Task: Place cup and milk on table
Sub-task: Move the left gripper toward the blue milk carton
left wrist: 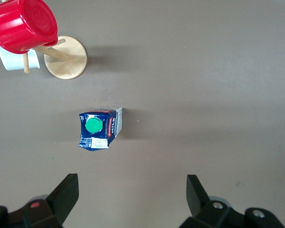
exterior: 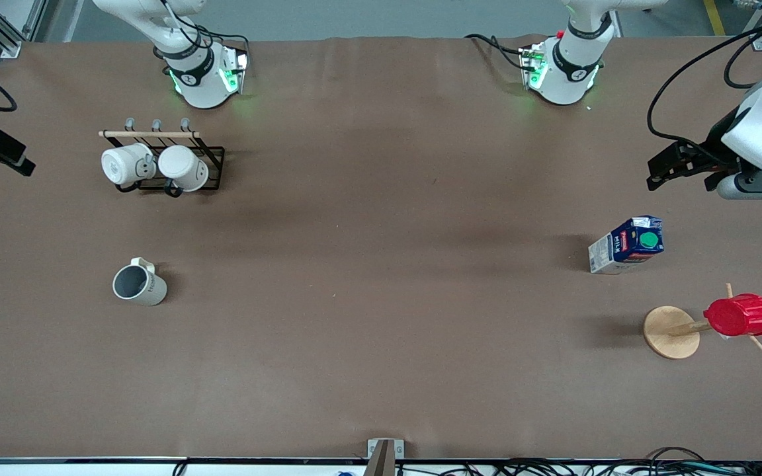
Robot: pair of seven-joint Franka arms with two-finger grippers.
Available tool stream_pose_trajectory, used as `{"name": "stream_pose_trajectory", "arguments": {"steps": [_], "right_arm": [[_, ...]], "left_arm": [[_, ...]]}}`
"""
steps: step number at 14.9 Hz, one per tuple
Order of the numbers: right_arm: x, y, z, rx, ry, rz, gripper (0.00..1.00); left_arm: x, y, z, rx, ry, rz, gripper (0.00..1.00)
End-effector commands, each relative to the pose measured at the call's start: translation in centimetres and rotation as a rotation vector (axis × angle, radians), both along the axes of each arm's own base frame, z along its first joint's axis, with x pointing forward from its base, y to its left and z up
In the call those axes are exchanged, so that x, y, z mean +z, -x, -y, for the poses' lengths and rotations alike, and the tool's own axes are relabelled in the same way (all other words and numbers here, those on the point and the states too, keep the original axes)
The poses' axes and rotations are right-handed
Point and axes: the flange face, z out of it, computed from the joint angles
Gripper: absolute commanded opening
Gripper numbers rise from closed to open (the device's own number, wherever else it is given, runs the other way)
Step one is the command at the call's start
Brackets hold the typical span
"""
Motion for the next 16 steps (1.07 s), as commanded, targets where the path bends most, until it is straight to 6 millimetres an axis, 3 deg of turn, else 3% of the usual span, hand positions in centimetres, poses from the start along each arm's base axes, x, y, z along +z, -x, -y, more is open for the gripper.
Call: {"name": "stream_pose_trajectory", "arguments": {"steps": [1,9,13,16], "right_arm": [[0.3,0.0,0.1,0.011,0.007,-0.002,1.00],[-0.2,0.2,-0.4,0.007,0.005,-0.033,1.00],[-0.4,0.5,-0.2,0.014,0.004,-0.057,1.00],[-0.4,0.5,-0.2,0.017,0.004,-0.059,1.00]], "left_arm": [[0.3,-0.2,0.1,-0.013,0.015,-0.007,1.00],[0.1,-0.7,-0.4,-0.009,0.012,-0.001,1.00],[-2.1,-2.7,-1.4,-0.010,0.009,0.022,1.00],[-6.0,-5.1,-3.9,0.027,0.010,0.009,1.00]]}}
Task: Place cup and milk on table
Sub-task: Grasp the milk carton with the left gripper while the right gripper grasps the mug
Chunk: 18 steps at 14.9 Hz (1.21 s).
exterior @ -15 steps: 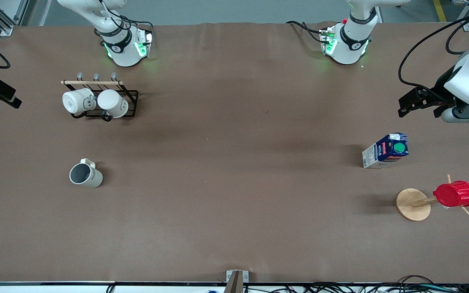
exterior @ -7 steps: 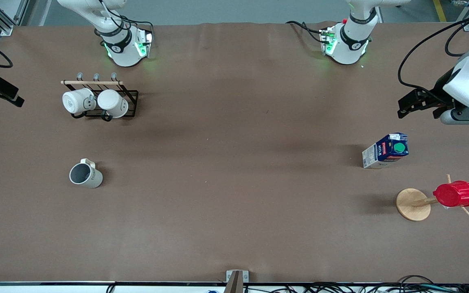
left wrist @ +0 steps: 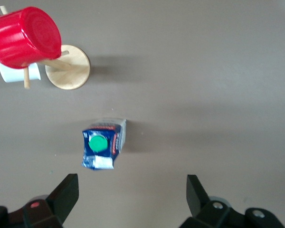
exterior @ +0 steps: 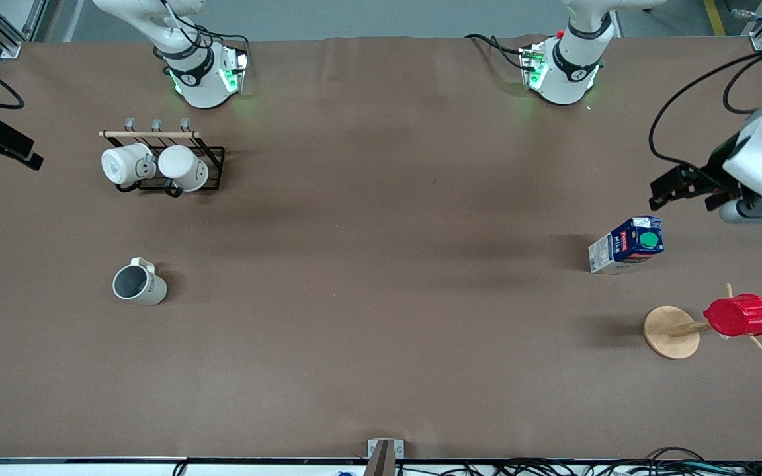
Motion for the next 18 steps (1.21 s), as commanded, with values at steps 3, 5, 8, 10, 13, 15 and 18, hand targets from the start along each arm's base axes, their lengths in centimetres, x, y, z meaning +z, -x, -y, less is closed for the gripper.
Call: {"name": "stream_pose_trajectory", "arguments": {"steps": [3,5,8,10,13,15,18], "right_arm": [[-0.7,-0.6,-0.1,0.033,0.012,-0.011,1.00],[-5.4,-3.4,0.0,0.088,0.010,-0.044,1.00],[-13.9,-6.8,0.5,0.154,0.015,-0.054,1.00],[-19.3,-7.8,1.4,0.225,0.027,-0.054,1.00],[-27.3,-7.6,3.5,0.293,0.058,-0.018,1.00],[-31.9,-6.8,5.3,0.338,0.073,0.013,1.00],[-37.3,-6.0,6.2,0.341,0.089,0.050,1.00]], "left_arm": [[-5.2,-2.7,-4.0,0.032,-0.033,-0.038,0.98],[-7.4,-3.1,-5.2,0.047,-0.040,-0.020,0.98],[-10.9,-2.8,-5.7,0.053,-0.039,-0.037,0.98],[-12.9,-2.4,-5.7,0.053,-0.038,-0.044,0.98],[-15.9,-2.7,-5.9,0.053,-0.037,-0.049,0.98],[-17.2,-2.5,-5.9,0.046,-0.047,-0.070,0.98],[-19.0,-2.3,-5.9,0.035,-0.060,-0.102,0.98]]}}
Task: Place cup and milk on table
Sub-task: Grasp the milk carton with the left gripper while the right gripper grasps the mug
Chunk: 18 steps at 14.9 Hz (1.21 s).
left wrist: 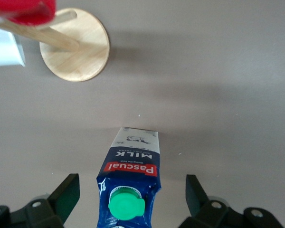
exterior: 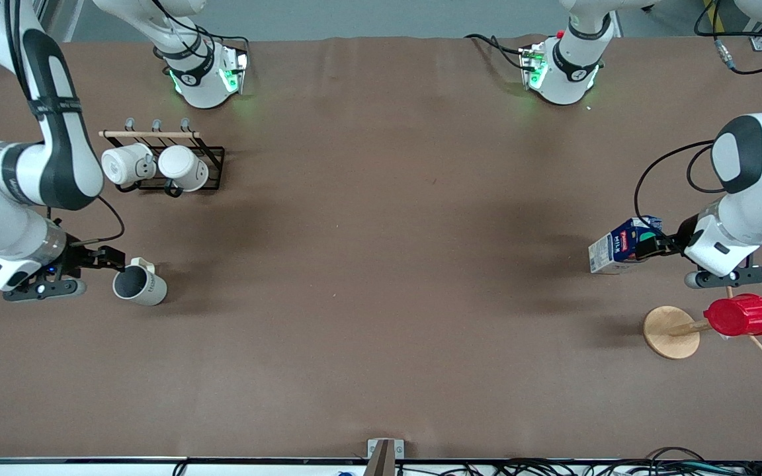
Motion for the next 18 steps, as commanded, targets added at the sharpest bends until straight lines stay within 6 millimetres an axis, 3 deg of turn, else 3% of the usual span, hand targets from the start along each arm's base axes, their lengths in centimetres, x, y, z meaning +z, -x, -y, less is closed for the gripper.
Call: {"name": "stream_pose_trajectory", "arguments": {"steps": [1,5,7,10,11,15,18], "right_arm": [[-3.4,1.1,0.3,0.024,0.016,0.022,1.00],[-6.9,0.9,0.4,0.025,0.021,0.046,0.93],[-8.1,1.0,0.4,0.024,0.021,0.050,0.68],[-8.5,1.1,0.3,0.008,0.014,0.047,0.07],[-8.5,1.0,0.3,0.007,0.014,0.044,0.00],[-8.2,0.6,0.2,0.004,0.013,0.032,0.00],[-4.4,-0.7,-0.9,-0.095,-0.001,-0.025,0.00]], "left_arm": [[-1.0,0.3,-0.2,-0.027,-0.016,-0.007,0.98],[-2.6,1.5,-0.2,-0.034,-0.021,-0.043,0.98],[-3.2,2.0,-0.4,-0.054,-0.050,-0.057,0.98],[-3.8,2.6,-0.5,-0.058,-0.056,-0.070,0.98],[-4.1,2.9,-0.4,-0.058,-0.056,-0.076,0.98],[-4.1,3.8,-2.4,-0.036,-0.055,-0.085,0.97],[-4.3,3.9,-2.3,-0.044,-0.054,-0.088,0.99]]}}
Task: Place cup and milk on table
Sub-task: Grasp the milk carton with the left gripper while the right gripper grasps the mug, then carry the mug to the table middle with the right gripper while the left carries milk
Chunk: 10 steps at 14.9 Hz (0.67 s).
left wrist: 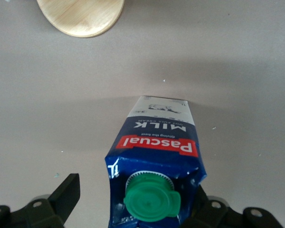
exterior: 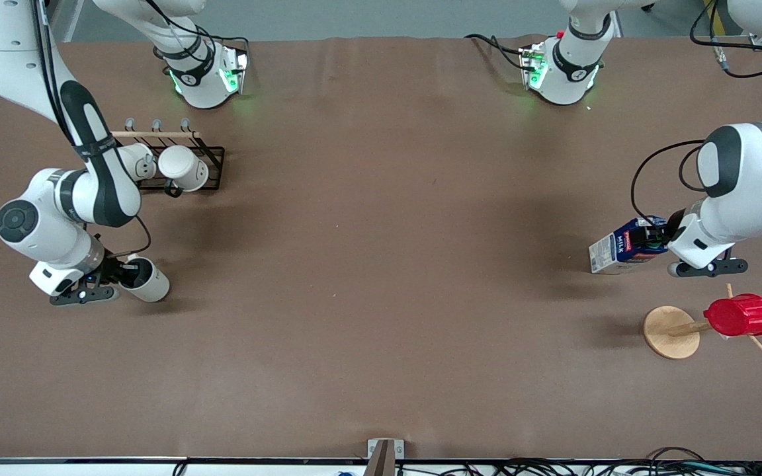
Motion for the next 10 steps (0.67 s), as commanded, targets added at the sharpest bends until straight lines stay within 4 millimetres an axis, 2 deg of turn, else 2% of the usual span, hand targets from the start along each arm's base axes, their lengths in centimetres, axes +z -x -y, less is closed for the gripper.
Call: {"name": "stream_pose_trajectory", "arguments": {"steps": [1,3,4,7,9,10], "right_arm": [[5.4,-1.7,-2.6,-0.126,-0.015,-0.054,0.00],[8.2,-3.0,-7.9,-0.250,-0.025,-0.105,0.00],[9.3,-3.2,-11.2,-0.303,-0.037,-0.118,0.00],[10.6,-2.0,-23.0,-0.421,-0.086,-0.131,0.00],[12.5,-0.6,-31.4,-0.499,-0.134,-0.116,0.00],[11.5,0.0,-34.9,-0.543,-0.140,-0.134,0.00]], "left_arm": [[0.5,0.9,0.5,-0.029,-0.013,0.012,1.00],[0.3,0.9,1.3,-0.041,-0.008,0.008,1.00],[0.2,1.0,1.5,-0.042,-0.007,0.006,1.00],[-0.2,0.9,1.9,-0.047,-0.004,0.000,1.00],[-0.3,0.9,2.0,-0.048,-0.004,0.000,1.00],[-0.4,0.9,2.0,-0.048,-0.003,-0.003,1.00]]}}
